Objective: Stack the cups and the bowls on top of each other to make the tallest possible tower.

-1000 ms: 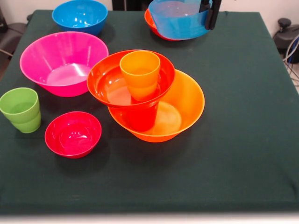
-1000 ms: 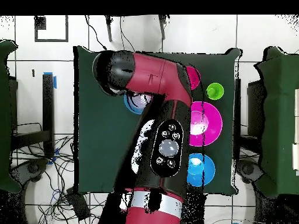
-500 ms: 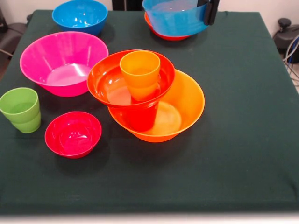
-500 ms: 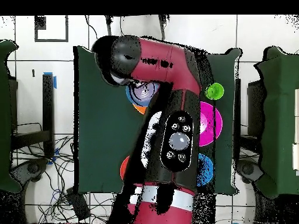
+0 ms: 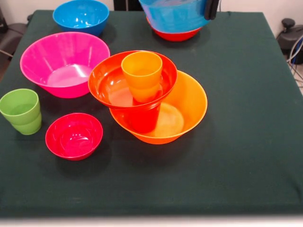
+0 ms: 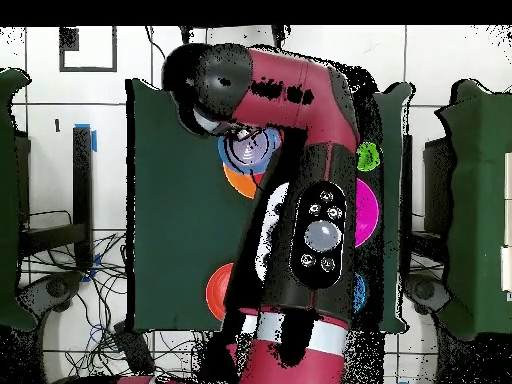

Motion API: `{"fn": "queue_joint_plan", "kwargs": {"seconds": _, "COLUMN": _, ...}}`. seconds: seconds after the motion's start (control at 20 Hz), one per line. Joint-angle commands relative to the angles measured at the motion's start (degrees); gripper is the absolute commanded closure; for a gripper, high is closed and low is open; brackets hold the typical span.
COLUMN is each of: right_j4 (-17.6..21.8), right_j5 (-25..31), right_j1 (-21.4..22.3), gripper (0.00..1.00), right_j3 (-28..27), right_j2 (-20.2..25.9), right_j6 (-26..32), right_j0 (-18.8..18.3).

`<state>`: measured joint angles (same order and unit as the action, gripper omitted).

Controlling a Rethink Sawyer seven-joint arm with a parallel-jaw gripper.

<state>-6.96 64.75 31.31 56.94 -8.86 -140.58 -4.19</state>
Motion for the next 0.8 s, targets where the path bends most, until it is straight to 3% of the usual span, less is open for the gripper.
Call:
{"fn": "queue_joint_plan", "kwargs": {"seconds": 0.05, "right_j4": 5.9, "right_j5": 5.4, "right_j1": -3.8, "gripper": 1.0, "right_j3": -4.0, "right_j2": 8.2, "right_j6": 17.7, "right_j0": -2.1}}
{"fn": "queue_joint_plan", "kwargs": {"seconds": 0.8, "right_j4": 8.0, "right_j5": 6.1, "right_j1": -5.3, "gripper": 1.0, "right_j3": -6.8, "right_j2": 9.3, "right_j6": 17.8, "right_j0": -2.9}}
